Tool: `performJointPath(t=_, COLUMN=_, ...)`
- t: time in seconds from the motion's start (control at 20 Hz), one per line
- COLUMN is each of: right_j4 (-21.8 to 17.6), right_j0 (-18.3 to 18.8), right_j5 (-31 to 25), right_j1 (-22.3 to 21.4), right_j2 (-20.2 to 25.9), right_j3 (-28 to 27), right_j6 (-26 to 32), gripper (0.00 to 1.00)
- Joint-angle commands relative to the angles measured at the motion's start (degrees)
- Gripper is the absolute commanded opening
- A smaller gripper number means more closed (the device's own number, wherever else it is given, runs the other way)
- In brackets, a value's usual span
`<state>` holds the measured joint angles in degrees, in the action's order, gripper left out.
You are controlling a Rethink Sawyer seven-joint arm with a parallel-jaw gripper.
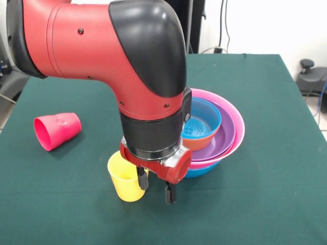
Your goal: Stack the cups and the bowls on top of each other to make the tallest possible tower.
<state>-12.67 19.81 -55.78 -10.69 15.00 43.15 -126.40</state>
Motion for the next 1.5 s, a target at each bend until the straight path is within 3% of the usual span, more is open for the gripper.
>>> performJointPath(t=0.05, right_j4=-3.4, right_j0=-1.0, right_j5=-1.5, right_j1=-3.4, right_j2=1.3, right_j3=3.0, right_j6=12.7, gripper=1.0)
performJointPath(t=0.25, right_j4=-2.9, right_j0=-0.1, right_j5=-0.6, right_j1=-6.9, right_j2=0.3, right_j3=8.9, right_j6=12.0, gripper=1.0)
performJointPath(t=0.4, right_j4=-2.9, right_j0=0.1, right_j5=-1.4, right_j1=-8.4, right_j2=0.1, right_j3=10.1, right_j6=11.9, gripper=1.0)
performJointPath(t=1.5, right_j4=-4.4, right_j0=2.9, right_j5=6.1, right_j1=-9.3, right_j2=0.7, right_j3=21.1, right_j6=9.6, gripper=1.0)
